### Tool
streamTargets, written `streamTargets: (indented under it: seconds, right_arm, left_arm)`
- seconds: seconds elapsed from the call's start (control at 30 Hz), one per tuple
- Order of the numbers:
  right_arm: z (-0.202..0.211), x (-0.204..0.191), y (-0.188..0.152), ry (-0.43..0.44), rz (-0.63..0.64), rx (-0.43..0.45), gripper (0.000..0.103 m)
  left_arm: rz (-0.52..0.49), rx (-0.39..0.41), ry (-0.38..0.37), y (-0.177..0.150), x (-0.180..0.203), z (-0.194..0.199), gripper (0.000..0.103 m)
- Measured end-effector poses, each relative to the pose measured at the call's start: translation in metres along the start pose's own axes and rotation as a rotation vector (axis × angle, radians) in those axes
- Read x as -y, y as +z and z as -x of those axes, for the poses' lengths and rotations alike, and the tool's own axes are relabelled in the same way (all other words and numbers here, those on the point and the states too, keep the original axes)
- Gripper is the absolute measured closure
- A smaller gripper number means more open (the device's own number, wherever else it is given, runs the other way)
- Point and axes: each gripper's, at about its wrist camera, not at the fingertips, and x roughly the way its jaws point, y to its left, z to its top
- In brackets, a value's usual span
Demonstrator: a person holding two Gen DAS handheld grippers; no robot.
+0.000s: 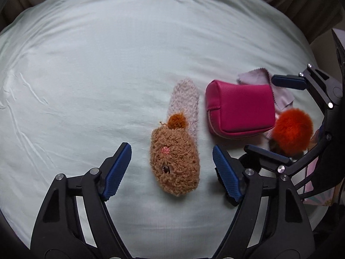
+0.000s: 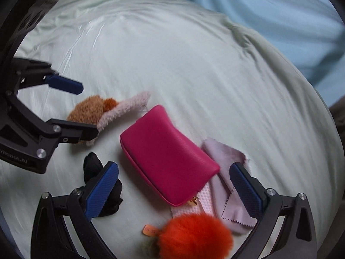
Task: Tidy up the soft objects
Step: 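Grasp the brown plush bear with the left tool while the right grasps the pink pouch, then carry the plush bear and pink pouch into the box and release both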
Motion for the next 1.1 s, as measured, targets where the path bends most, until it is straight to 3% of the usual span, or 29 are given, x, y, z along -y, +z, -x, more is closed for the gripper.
streamTargets:
  seconds: [0.17, 0.43, 0.6, 0.8, 1.1]
  right_arm:
    - [-0.018, -0.01, 0.006, -0.003, 0.105, -0.009, 0.005]
    - [-0.035, -0.011, 0.01, 0.055, 0.174, -0.038, 0.024]
    - [-0.034, -0.017, 0.009, 0.085, 0.211, -0.056, 0.044]
    - [-0.024, -0.019, 0.009, 0.079, 0.191, -0.057, 0.057]
    - [0.015, -0.018, 0.017, 0.041, 0.09, -0.017, 0.06]
  left_arm:
    - [-0.009, -0.029, 0.013, 0.0, 0.002, -0.017, 0.035]
    - [-0.029, -0.039, 0.016, 0.006, 0.005, -0.029, 0.066]
    - [-0.044, -0.036, 0.011, 0.007, 0.008, -0.031, 0.07]
    - [-0.051, -0.015, 0.013, 0.011, 0.006, -0.017, 0.072]
    - [-0.06, 0.059, 0.022, 0.006, 0.001, 0.038, 0.072]
